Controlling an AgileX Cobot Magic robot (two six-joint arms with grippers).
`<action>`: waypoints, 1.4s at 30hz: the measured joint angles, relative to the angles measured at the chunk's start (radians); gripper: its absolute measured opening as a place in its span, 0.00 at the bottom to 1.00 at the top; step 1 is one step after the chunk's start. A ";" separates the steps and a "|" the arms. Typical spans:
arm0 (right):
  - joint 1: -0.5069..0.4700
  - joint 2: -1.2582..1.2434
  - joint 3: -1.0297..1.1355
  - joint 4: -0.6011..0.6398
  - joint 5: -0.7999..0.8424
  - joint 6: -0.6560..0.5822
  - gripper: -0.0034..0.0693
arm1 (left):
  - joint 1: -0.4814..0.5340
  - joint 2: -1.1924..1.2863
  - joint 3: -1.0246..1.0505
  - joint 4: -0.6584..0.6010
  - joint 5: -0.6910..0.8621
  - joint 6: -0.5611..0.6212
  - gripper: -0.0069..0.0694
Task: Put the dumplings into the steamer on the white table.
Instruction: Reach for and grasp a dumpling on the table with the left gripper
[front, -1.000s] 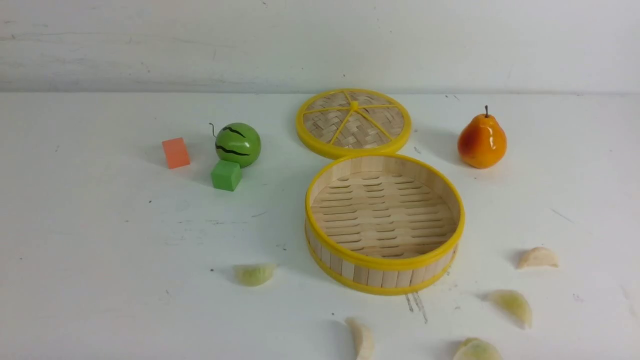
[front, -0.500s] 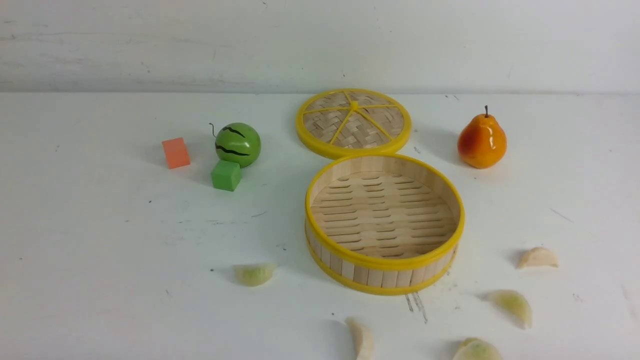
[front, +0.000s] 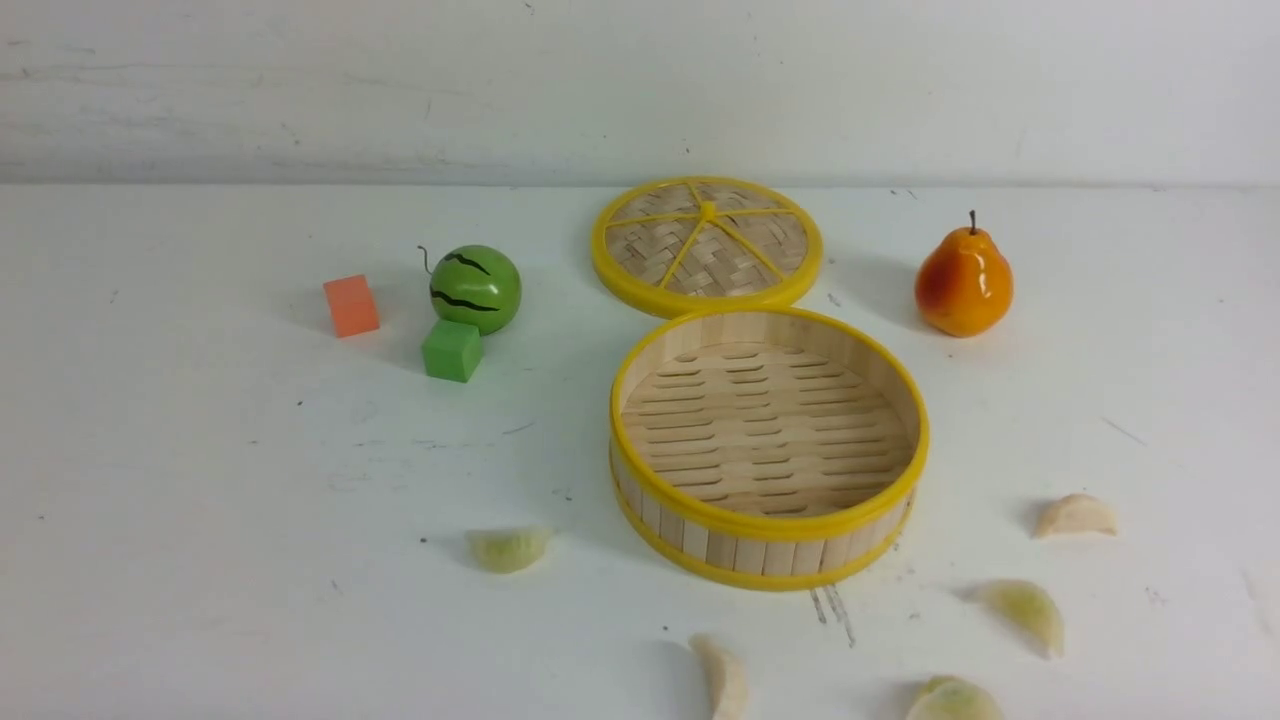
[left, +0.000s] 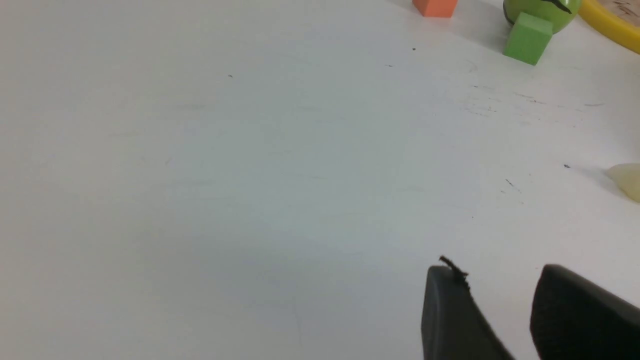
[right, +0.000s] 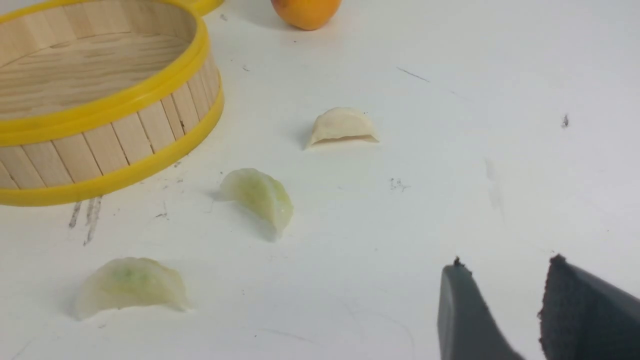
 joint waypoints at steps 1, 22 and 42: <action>0.000 0.000 0.000 0.004 0.000 0.000 0.38 | 0.000 0.000 0.000 0.000 0.000 0.000 0.40; 0.000 0.000 0.000 0.098 0.000 0.000 0.38 | 0.000 0.000 0.000 0.010 -0.018 -0.006 0.40; 0.000 0.000 0.008 0.811 -0.008 0.344 0.38 | 0.000 0.000 -0.006 -0.963 -0.123 -0.487 0.40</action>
